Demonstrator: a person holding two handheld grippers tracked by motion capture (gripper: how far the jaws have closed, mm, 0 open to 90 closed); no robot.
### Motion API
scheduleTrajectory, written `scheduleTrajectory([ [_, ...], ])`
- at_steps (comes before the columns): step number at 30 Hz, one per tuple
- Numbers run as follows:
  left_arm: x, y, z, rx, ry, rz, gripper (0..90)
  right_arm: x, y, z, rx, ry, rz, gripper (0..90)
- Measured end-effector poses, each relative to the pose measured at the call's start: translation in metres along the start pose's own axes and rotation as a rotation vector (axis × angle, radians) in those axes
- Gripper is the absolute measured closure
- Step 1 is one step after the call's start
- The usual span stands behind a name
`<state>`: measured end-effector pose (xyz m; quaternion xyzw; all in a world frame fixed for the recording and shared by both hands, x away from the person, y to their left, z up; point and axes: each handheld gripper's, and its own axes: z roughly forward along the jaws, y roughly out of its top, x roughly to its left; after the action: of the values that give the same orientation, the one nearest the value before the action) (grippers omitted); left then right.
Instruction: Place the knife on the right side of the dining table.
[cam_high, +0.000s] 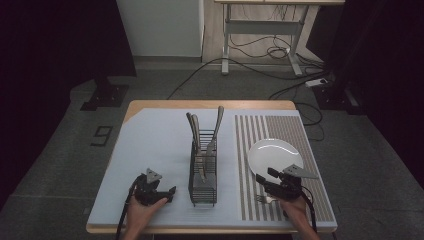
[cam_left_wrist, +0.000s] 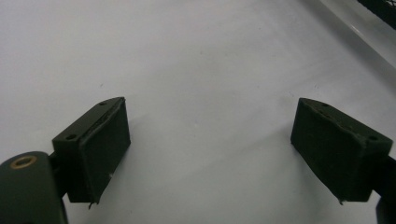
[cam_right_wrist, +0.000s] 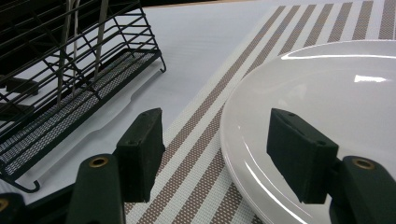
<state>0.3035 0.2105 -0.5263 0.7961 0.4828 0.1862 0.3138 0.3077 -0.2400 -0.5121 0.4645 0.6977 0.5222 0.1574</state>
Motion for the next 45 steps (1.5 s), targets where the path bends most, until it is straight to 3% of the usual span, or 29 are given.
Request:
scheduleTrajectory([
  [3, -0.002, 0.0, -0.001, 0.012, 0.021, -0.012, 9.0, -0.001, 0.0, 0.0, 0.0, -0.002, 0.002, 36.4],
  [8, 0.002, -0.003, -0.001, 0.013, 0.019, -0.019, 1.9, -0.003, 0.001, 0.0, -0.002, -0.012, 0.007, 36.4],
  [20, 0.001, -0.003, -0.001, 0.015, 0.022, -0.013, 1.5, -0.001, 0.008, 0.002, -0.001, 0.007, 0.015, 35.9],
  [34, 0.001, -0.003, 0.0, 0.021, 0.022, -0.012, 0.7, 0.013, 0.039, 0.017, -0.029, 0.062, -0.001, 35.2],
  [37, 0.001, -0.003, 0.0, 0.021, 0.022, -0.012, 0.7, 0.017, 0.049, 0.023, -0.039, 0.088, 0.013, 35.2],
  [45, 0.001, -0.002, 0.0, 0.021, 0.021, -0.014, 0.6, 0.025, 0.071, 0.035, -0.066, 0.092, -0.012, 37.9],
])
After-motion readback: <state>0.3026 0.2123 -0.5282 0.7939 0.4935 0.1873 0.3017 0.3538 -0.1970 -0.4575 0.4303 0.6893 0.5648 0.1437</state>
